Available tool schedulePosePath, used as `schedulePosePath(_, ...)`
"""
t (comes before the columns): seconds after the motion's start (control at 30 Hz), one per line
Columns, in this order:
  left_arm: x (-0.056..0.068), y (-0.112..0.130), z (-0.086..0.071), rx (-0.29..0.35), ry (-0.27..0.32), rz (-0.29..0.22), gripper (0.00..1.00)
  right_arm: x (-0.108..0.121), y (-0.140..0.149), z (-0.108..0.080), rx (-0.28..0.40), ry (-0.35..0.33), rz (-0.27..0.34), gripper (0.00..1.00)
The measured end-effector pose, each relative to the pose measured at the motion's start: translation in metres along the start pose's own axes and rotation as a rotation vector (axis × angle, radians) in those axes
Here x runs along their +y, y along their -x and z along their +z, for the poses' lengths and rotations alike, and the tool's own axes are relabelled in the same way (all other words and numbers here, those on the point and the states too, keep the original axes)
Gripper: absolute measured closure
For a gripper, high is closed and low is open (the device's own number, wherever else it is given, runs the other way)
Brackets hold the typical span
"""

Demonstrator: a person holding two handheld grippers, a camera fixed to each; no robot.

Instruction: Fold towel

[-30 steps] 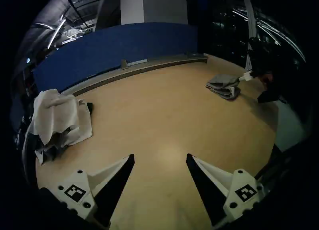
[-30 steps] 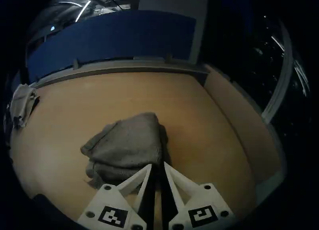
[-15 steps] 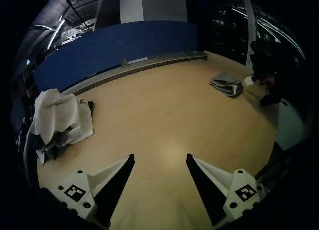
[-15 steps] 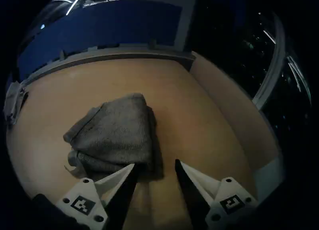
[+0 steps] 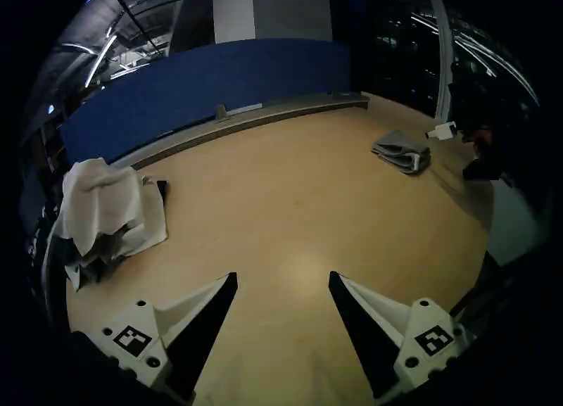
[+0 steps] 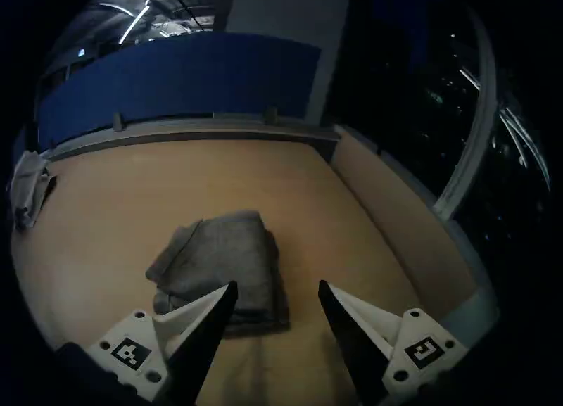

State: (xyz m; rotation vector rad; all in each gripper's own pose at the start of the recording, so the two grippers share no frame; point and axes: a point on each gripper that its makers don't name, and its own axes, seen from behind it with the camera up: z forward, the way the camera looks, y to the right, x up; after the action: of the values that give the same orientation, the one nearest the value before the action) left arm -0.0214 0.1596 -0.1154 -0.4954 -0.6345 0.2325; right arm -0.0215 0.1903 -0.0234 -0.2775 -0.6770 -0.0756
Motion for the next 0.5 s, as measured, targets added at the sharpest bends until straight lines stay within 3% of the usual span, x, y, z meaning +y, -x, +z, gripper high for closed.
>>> schedulePosePath(0.27,-0.001,0.001,0.000,-0.003,-0.002,0.002,0.03,-0.044,-0.011,0.006,0.026,-0.134,0.018,0.11)
schedulePosePath(0.5,-0.004,0.005,-0.002,-0.011,-0.008,0.004,0.03,-0.074,-0.001,0.016,0.011,-0.199,-0.034,0.11)
